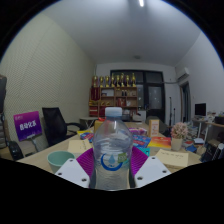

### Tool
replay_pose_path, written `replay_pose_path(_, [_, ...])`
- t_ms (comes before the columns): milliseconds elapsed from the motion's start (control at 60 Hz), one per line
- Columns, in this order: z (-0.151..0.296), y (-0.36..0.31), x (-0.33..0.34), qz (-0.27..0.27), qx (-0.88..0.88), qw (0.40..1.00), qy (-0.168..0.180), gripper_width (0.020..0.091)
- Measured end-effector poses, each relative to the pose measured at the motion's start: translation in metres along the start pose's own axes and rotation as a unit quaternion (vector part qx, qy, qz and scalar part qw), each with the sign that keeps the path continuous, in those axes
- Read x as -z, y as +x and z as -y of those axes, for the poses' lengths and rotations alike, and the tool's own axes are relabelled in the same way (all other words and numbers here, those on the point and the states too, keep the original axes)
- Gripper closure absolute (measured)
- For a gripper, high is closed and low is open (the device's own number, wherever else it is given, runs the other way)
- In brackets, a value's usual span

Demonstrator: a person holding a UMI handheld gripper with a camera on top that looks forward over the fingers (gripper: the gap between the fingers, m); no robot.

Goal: Pour water

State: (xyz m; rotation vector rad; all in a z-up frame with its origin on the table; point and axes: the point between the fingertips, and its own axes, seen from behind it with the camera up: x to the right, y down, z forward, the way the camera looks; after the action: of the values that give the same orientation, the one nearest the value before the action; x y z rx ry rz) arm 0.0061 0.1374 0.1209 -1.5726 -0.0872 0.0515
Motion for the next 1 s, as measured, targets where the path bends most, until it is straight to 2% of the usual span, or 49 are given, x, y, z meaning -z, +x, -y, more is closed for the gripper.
replay_pose_path(117, [-0.009, 0.003, -0.003, 0.014, 0.009, 1.000, -0.017, 0.0640])
replay_pose_path(133, [-0.022, -0.007, -0.002, 0.015, 0.013, 1.000, -0.014, 0.0622])
replay_pose_path(150, [-0.017, -0.003, 0.000, 0.018, 0.016, 1.000, -0.002, 0.0630])
replay_pose_path(267, [-0.017, 0.004, 0.005, 0.012, 0.003, 1.000, 0.007, 0.0620])
replay_pose_path(350, [-0.019, 0.006, 0.006, 0.017, -0.003, 1.000, 0.005, 0.0517])
replay_pose_path(417, [-0.013, 0.000, 0.005, 0.026, 0.009, 1.000, -0.013, 0.0441])
replay_pose_path(467, [-0.018, 0.002, 0.012, 0.035, 0.014, 0.999, -0.029, 0.0354])
replay_pose_path(483, [-0.017, 0.001, 0.014, 0.038, 0.014, 0.999, -0.031, 0.0283])
replay_pose_path(517, [-0.014, 0.002, 0.019, 0.043, 0.007, 0.999, -0.030, 0.0239])
replay_pose_path(700, [0.000, -0.001, 0.072, 0.049, -0.009, 0.998, -0.033, 0.0257])
replay_pose_path(883, [0.023, -0.014, 0.158, 0.047, 0.009, 0.998, -0.032, 0.0259])
replay_pose_path(1000, [0.023, -0.019, 0.211, 0.035, 0.018, 0.998, -0.048, 0.0259])
